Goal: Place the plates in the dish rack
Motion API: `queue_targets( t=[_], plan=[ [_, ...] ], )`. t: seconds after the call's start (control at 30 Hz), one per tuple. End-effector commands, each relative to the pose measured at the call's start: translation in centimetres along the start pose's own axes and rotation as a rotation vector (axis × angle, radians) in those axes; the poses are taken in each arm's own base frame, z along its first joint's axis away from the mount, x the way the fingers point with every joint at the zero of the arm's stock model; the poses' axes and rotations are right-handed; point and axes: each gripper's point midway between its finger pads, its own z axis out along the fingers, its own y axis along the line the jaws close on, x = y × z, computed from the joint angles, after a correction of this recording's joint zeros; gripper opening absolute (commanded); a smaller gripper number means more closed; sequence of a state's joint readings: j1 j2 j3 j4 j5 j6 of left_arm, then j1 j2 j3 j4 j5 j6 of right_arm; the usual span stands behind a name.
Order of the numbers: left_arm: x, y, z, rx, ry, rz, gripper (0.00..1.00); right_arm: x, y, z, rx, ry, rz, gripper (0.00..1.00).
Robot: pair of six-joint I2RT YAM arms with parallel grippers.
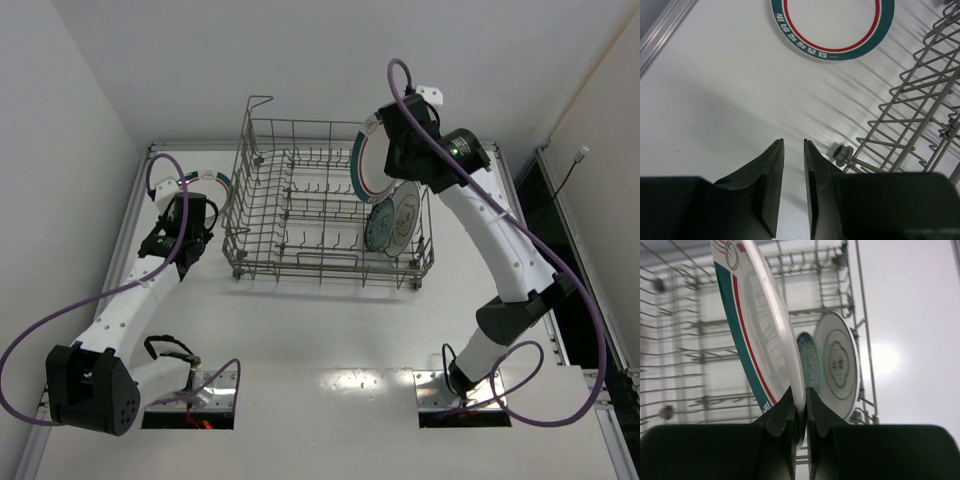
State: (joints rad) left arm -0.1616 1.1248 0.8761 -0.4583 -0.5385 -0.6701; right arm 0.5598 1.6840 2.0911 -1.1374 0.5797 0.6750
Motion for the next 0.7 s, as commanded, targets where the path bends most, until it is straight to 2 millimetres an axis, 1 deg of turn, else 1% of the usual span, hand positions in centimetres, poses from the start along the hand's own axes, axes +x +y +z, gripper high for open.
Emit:
queue_targets(
  t=[0.0, 0.03, 0.07, 0.1, 0.13, 0.17, 0.23, 0.3, 0.33, 0.37, 0.4, 0.43, 0.47, 0.53, 0.67],
  plan=[
    [-1.4, -0.4, 0.0, 0.011, -0.029, -0.022, 0.20, 1.9, -1.9, 1.6, 0.123, 0.019, -0.079, 0.00],
    [-1.4, -0.4, 0.0, 0.011, -0.029, -0.022, 0.20, 2.8, -2.2, 2.0, 0.136, 0.041, -0.096, 0.00],
    [-1.4, -0.4, 0.0, 0.011, -0.029, -0.022, 0.20, 3.0, -2.2, 2.3, 0.145, 0.038, -0.099, 0.00],
    [-1.2, -0.4, 0.2, 0.007, -0.023, -0.018, 0.20, 3.8, -1.8, 2.7, 0.145, 0.055, -0.120, 0.00],
    [-1.2, -0.4, 0.2, 0.007, -0.023, -0.017, 0.20, 4.1, -1.8, 2.8, 0.149, 0.061, -0.113, 0.00],
    [-1.2, -0.4, 0.2, 0.007, -0.023, -0.017, 0.20, 4.9, -1.8, 3.8, 0.174, 0.078, -0.118, 0.00],
    [-0.8, -0.3, 0.4, -0.002, -0.010, -0.008, 0.20, 5.6, -1.8, 4.0, 0.193, 0.089, -0.130, 0.00],
    [-0.8, -0.3, 0.4, -0.002, -0.010, -0.008, 0.20, 7.1, -1.7, 4.9, 0.215, 0.119, -0.168, 0.00],
    [-0.8, -0.3, 0.4, -0.002, -0.010, -0.008, 0.20, 7.3, -1.5, 5.5, 0.217, 0.122, -0.171, 0.00],
    [-0.8, -0.3, 0.4, -0.002, -0.010, -0.008, 0.20, 7.8, -1.6, 5.6, 0.225, 0.132, -0.170, 0.00],
    [-0.8, -0.3, 0.4, -0.002, -0.010, -0.008, 0.20, 9.1, -1.2, 6.4, 0.233, 0.157, -0.199, 0.00],
    [-0.5, -0.3, 0.6, -0.007, -0.002, -0.003, 0.20, 9.2, -1.0, 6.7, 0.233, 0.157, -0.199, 0.00],
    [-0.9, -0.4, 0.5, -0.003, -0.008, -0.007, 0.20, 9.9, -0.8, 7.0, 0.235, 0.170, -0.217, 0.00],
    [-0.9, -0.4, 0.5, -0.003, -0.008, -0.007, 0.20, 11.0, -0.8, 7.8, 0.254, 0.199, -0.235, 0.00],
    [-0.8, -0.3, 0.7, -0.015, -0.007, -0.003, 0.20, 12.9, 0.2, 8.8, 0.226, 0.265, -0.238, 0.00]
  ],
)
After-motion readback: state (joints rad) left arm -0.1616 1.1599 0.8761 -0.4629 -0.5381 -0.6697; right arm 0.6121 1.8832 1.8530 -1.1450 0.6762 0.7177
